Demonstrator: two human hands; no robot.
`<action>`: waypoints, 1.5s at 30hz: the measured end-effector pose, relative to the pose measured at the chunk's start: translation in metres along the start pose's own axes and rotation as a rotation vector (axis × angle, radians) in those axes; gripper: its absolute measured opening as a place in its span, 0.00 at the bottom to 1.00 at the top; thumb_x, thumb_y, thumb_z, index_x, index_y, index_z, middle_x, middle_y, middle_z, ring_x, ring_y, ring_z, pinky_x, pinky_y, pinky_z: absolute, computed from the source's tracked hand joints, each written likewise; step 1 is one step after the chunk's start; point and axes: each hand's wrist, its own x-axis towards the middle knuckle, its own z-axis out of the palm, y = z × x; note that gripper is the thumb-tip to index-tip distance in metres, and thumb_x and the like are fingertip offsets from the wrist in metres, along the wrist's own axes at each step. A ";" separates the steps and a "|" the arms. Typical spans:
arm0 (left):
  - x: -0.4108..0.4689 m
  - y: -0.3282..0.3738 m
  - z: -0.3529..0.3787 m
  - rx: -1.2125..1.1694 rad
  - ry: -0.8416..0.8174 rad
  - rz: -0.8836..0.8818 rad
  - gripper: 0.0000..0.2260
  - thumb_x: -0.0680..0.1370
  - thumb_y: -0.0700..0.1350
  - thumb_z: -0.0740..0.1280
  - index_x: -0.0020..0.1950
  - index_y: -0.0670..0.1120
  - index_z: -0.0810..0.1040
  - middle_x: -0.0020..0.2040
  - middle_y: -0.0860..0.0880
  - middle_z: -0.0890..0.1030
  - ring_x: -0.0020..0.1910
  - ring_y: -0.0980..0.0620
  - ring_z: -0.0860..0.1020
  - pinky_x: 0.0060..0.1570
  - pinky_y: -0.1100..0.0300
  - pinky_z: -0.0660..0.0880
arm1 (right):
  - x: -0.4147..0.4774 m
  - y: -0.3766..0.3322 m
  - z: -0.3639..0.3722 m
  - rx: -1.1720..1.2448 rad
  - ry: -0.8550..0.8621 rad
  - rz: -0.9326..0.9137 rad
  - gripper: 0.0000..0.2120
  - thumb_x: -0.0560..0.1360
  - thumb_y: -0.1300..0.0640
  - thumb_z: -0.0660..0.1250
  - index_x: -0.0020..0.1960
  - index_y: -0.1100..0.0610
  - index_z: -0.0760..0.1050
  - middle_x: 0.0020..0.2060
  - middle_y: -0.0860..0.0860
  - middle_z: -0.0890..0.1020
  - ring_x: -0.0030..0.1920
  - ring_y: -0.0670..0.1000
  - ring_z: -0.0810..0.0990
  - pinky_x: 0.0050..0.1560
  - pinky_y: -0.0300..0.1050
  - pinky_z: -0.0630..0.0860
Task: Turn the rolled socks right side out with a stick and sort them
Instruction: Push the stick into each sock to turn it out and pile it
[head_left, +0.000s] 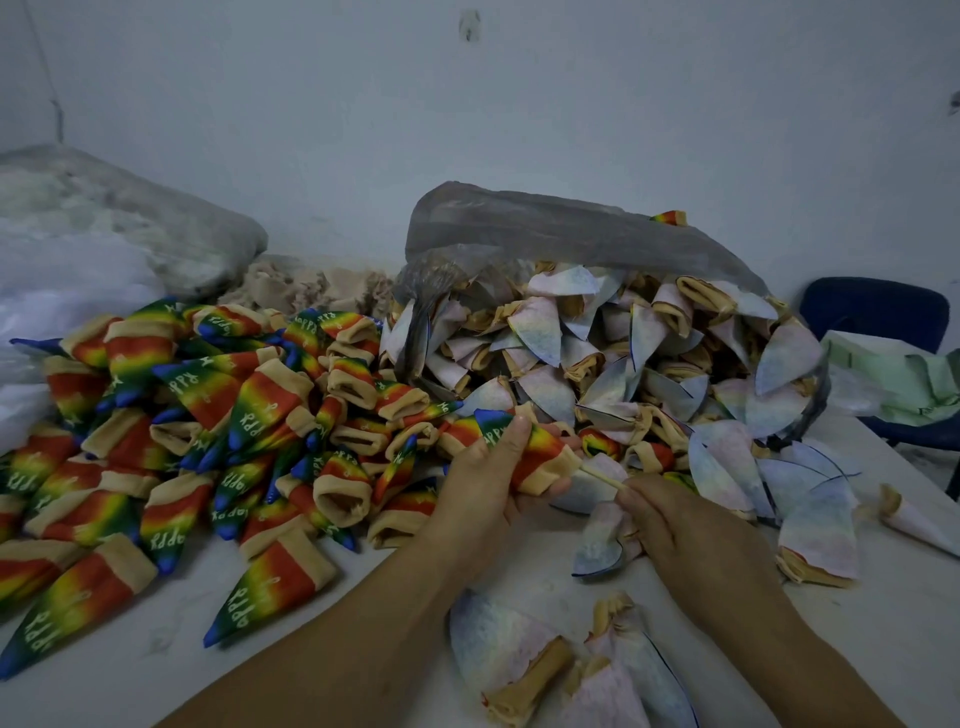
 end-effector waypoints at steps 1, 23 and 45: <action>0.000 0.000 0.001 -0.003 0.002 0.001 0.15 0.75 0.54 0.66 0.47 0.46 0.88 0.52 0.40 0.85 0.51 0.47 0.85 0.42 0.60 0.82 | 0.000 -0.002 0.000 -0.014 0.019 -0.003 0.10 0.79 0.53 0.61 0.55 0.54 0.79 0.43 0.50 0.83 0.42 0.50 0.79 0.35 0.33 0.59; -0.004 -0.013 -0.012 0.467 -0.064 0.018 0.17 0.79 0.57 0.64 0.32 0.54 0.79 0.31 0.53 0.75 0.30 0.57 0.70 0.35 0.64 0.68 | -0.002 0.007 0.004 0.037 0.014 -0.001 0.09 0.79 0.49 0.60 0.49 0.50 0.78 0.35 0.45 0.78 0.36 0.46 0.76 0.34 0.42 0.70; 0.008 -0.006 -0.023 0.245 0.095 0.152 0.17 0.75 0.57 0.67 0.48 0.43 0.75 0.28 0.53 0.67 0.27 0.57 0.63 0.28 0.66 0.60 | 0.003 0.032 -0.004 -0.055 -0.128 0.234 0.08 0.77 0.46 0.61 0.43 0.48 0.74 0.30 0.46 0.77 0.32 0.46 0.75 0.31 0.42 0.69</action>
